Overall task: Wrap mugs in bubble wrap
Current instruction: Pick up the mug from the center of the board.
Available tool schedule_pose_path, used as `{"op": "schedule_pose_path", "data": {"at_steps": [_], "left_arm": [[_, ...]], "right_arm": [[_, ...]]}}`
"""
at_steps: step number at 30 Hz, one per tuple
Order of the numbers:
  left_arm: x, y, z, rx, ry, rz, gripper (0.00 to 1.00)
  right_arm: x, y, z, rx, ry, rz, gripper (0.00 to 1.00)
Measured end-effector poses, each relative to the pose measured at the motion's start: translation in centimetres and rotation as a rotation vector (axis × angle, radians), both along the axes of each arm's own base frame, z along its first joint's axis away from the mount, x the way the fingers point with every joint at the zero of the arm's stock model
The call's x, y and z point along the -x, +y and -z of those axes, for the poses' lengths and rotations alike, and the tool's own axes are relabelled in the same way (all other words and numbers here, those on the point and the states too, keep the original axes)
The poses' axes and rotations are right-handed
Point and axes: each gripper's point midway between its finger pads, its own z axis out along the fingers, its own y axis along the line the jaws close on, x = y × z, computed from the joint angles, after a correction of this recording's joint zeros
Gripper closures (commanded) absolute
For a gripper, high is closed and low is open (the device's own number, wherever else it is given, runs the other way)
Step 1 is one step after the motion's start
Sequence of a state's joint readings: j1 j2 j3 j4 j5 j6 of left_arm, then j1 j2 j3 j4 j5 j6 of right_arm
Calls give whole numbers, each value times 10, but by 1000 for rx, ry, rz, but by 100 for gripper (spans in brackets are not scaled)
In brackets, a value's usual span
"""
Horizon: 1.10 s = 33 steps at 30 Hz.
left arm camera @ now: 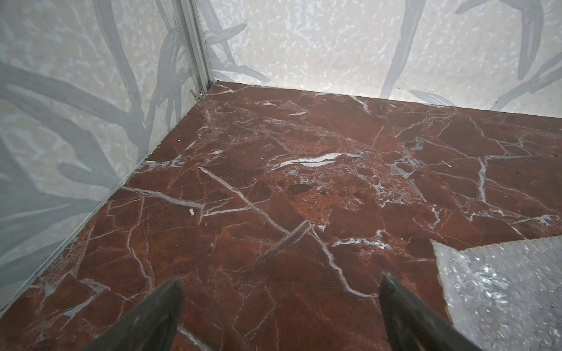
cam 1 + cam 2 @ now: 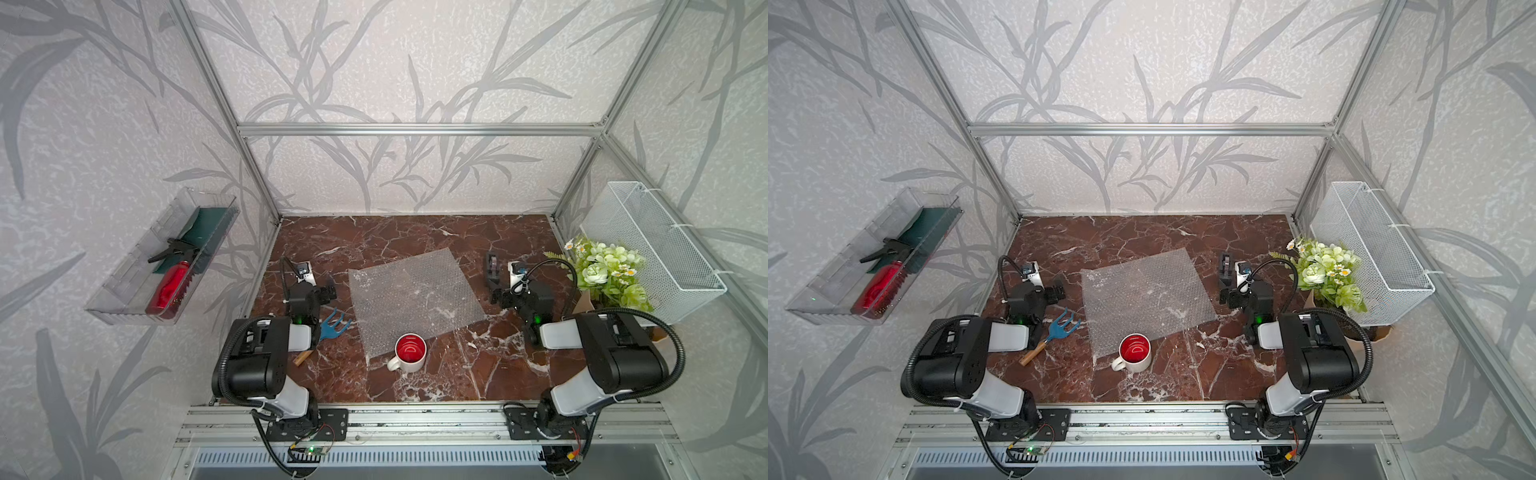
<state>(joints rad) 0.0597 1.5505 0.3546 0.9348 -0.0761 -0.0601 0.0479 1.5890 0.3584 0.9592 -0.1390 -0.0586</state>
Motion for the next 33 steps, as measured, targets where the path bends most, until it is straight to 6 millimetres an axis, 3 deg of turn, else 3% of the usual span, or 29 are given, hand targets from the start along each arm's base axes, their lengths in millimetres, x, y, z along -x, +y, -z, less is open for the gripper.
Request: {"op": "schedule_pose_path", "data": {"at_steps": [33], "left_arm": [[1,-2,2,-2,19,4,3]], "right_arm": [[2,4,-2,31,8,-3,1]]}}
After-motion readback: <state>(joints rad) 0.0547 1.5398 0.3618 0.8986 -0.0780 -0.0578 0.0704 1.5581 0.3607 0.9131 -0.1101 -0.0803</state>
